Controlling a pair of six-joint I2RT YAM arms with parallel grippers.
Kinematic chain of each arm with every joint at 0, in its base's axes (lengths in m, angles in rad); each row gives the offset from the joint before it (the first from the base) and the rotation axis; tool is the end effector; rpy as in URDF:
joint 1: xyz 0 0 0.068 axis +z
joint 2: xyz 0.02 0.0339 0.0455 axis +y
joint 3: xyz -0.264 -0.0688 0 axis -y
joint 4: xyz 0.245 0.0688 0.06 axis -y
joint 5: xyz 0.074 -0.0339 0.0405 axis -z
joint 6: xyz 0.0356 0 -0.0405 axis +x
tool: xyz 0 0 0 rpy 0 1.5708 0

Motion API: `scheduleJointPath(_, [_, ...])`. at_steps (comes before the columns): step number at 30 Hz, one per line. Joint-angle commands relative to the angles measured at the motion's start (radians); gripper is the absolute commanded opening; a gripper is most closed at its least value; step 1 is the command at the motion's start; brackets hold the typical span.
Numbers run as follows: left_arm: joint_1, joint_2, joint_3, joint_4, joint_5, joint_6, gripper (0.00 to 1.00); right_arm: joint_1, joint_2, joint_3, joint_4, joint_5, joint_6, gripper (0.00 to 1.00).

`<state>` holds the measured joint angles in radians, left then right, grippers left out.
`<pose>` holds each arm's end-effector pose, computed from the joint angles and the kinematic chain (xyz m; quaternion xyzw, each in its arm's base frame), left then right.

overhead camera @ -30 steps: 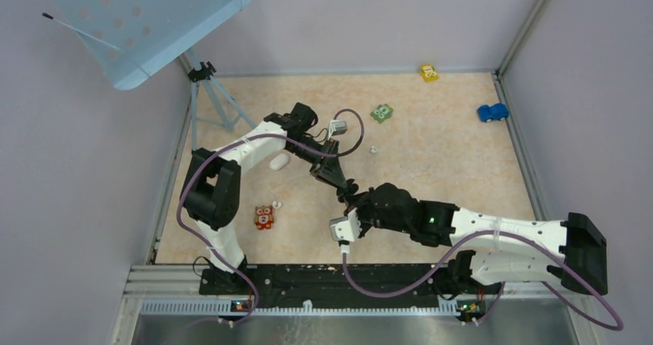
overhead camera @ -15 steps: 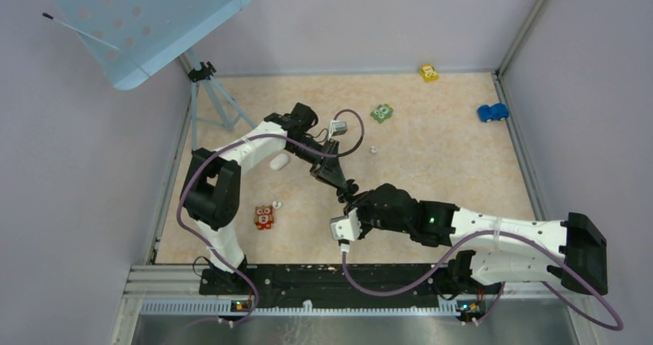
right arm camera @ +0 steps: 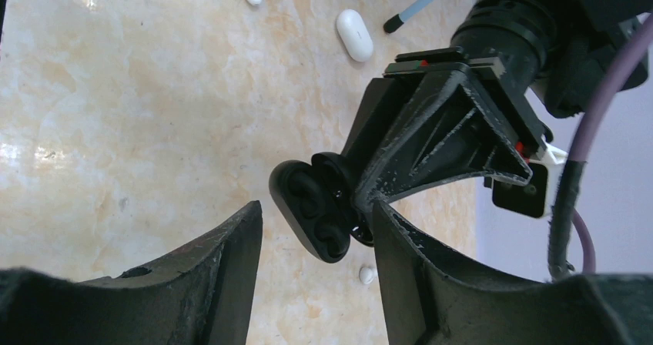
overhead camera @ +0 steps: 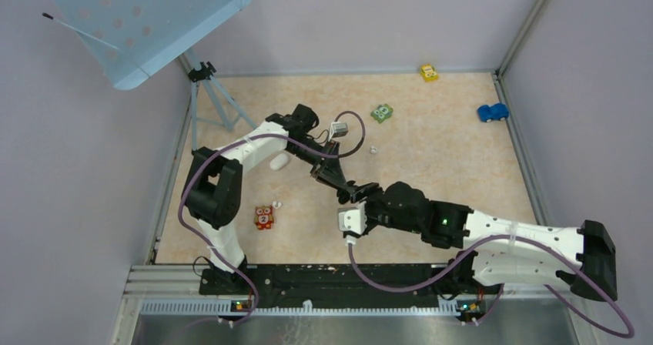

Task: Insert the wireless bluetooth earbuds into the charging case
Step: Insert the left earbud into the left side groove of the charging case, then place the charging case with the earbuds at the center of the board.

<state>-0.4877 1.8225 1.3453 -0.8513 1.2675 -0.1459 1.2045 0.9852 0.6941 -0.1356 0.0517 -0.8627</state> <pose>0.2944 -0.1946 0.2278 -0.2066 -0.7761 0.5889 0.0906 0.0826 0.2101 0.2753 -0.7150 0.4421 0.0706 0.5370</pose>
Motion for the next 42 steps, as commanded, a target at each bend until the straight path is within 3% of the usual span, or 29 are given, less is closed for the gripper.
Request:
scheduleJointPath(1, [-0.007, 0.007, 0.033, -0.016, 0.037, 0.023, 0.00, 0.012, -0.045, 0.012, 0.055, -0.007, 0.092, 0.54])
scheduleJointPath(10, [-0.009, 0.022, 0.051, -0.024, 0.036, 0.030, 0.00, 0.011, -0.157, -0.022, 0.087, 0.112, 0.376, 0.61])
scheduleJointPath(18, [-0.007, 0.034, 0.085, 0.009, 0.069, 0.023, 0.00, -0.017, -0.281, -0.097, 0.008, 0.381, 0.910, 0.75])
scheduleJointPath(25, [-0.005, 0.030, 0.057, 0.218, 0.043, -0.119, 0.00, -0.116, -0.399, -0.154, -0.071, 0.416, 1.248, 0.82])
scheduleJointPath(29, [0.002, 0.048, 0.042, 0.374, 0.012, -0.230, 0.00, -0.219, -0.351, -0.058, -0.235, 0.472, 1.452, 0.82])
scheduleJointPath(33, [0.005, 0.079, 0.083, 0.474, -0.057, -0.308, 0.00, -0.324, -0.247, 0.034, -0.351, 0.371, 1.491, 0.83])
scheduleJointPath(36, [0.021, 0.112, 0.109, 0.526, -0.120, -0.352, 0.00, -0.416, -0.199, 0.031, -0.319, 0.237, 1.515, 0.84])
scheduleJointPath(42, [0.076, 0.199, 0.169, 0.592, -0.116, -0.384, 0.00, -0.621, -0.171, -0.017, -0.191, 0.052, 1.588, 0.85])
